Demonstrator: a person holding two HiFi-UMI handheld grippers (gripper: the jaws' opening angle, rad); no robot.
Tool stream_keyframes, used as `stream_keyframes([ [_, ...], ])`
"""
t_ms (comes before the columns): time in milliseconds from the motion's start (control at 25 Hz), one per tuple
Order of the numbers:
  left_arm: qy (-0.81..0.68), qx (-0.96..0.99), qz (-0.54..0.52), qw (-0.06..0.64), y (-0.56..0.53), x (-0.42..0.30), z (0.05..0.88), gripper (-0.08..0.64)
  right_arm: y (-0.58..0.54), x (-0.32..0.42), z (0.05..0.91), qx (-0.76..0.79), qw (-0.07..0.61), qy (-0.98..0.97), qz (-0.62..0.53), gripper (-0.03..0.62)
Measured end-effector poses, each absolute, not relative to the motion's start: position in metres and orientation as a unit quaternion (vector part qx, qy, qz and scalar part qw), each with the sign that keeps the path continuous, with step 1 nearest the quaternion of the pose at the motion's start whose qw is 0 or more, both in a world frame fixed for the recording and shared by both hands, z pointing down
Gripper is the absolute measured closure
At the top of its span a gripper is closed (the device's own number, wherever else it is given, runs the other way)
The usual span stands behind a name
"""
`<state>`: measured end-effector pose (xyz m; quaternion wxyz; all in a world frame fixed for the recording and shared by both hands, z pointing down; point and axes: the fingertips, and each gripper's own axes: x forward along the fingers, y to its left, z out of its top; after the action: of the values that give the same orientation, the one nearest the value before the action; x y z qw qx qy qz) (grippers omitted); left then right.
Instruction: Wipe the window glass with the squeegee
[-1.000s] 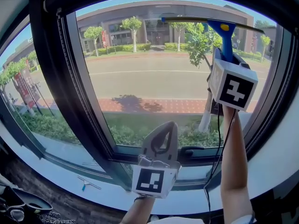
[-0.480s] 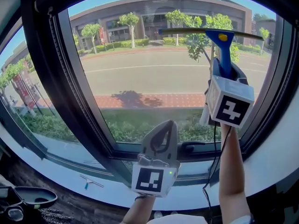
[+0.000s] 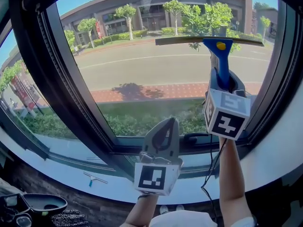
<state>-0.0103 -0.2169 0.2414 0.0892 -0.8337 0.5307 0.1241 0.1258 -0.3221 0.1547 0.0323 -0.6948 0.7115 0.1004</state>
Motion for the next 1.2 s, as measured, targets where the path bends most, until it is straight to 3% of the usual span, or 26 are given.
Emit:
stream_keyframes([
  [1200,0.515,-0.857,0.025,0.005,-0.233,-0.002,0.348,0.566,-0.305,0.116,0.346,-0.695,-0.079,0.715,-0.006,0.482],
])
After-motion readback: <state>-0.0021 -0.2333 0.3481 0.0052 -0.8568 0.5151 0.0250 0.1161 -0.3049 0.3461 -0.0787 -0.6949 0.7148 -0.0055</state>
